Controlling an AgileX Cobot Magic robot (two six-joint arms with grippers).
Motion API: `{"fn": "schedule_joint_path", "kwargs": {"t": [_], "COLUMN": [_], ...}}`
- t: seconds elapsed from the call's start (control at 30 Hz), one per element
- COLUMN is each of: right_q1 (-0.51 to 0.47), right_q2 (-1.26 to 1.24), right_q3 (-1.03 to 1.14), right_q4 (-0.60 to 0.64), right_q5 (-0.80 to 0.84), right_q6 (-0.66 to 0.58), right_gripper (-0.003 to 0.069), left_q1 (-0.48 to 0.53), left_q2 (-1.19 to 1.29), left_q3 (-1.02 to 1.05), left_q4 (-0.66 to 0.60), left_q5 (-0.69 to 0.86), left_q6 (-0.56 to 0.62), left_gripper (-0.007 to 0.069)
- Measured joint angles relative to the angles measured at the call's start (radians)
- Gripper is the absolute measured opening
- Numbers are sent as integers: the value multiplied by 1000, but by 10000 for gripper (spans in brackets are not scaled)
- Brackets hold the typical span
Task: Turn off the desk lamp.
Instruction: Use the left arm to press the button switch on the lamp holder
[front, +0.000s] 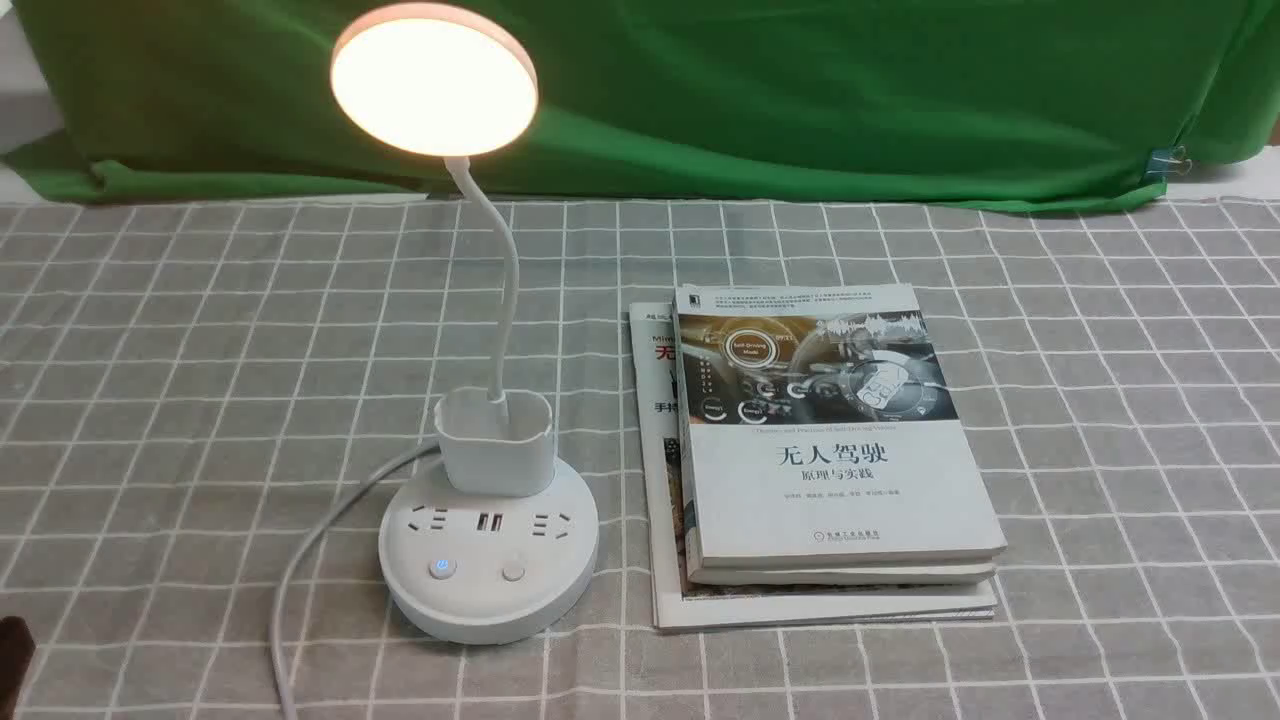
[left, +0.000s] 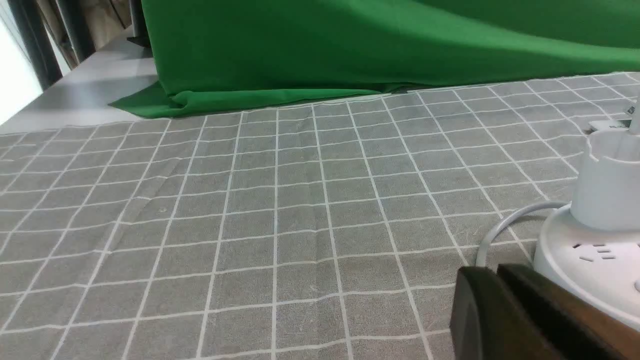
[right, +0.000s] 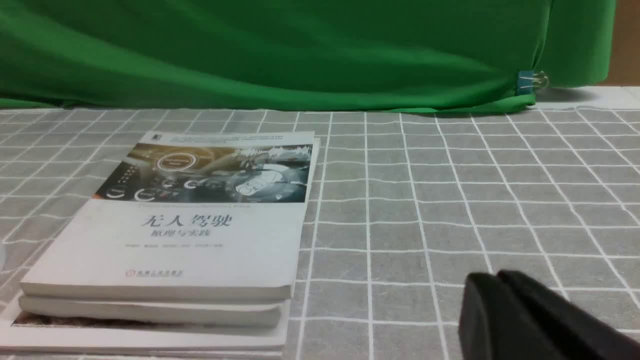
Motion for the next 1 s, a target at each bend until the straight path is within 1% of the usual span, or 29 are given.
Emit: {"fn": "schedule_joint_path", "kwargs": {"t": [0.13,0.23,0.27,0.3,0.33,0.37,0.4,0.43,0.5,0.63,0.73,0.83,0.87,0.9,1.0], "right_q1": [0,0,0,0,0,0,0,0,0,0,0,0,0,0,0], "right_q2": [0,0,0,0,0,0,0,0,0,0,0,0,0,0,0], "right_q3": [0,0,0,0,0,0,0,0,0,0,0,0,0,0,0], "right_q4": [0,0,0,0,0,0,0,0,0,0,0,0,0,0,0], "right_q5": [0,0,0,0,0,0,0,-1,-1,-1,-1,-1,0,0,0], "right_q6": [0,0,0,0,0,0,0,0,0,0,0,0,0,0,0], "right_gripper": [36,36,36,36,36,36,36,36,36,36,36,36,36,36,36], "left_q1": [0,0,0,0,0,0,0,0,0,0,0,0,0,0,0], "left_q2": [0,0,0,0,0,0,0,0,0,0,3,41,95,112,288], "left_q3": [0,0,0,0,0,0,0,0,0,0,-11,-76,-143,-162,-330], "left_q4": [-7,-161,-244,-262,-338,-506,-537,-613,-662,-677,-676,-628,-569,-553,-424], "left_q5": [-1,-46,-67,-72,-97,-139,-148,-176,-213,-289,-285,-216,-140,-117,120], "left_q6": [0,-7,-22,-27,-49,-79,-84,-92,-101,-113,-116,-117,-117,-117,-117], "left_gripper": [19,19,19,19,19,19,19,19,19,19,19,19,19,19,19]}}
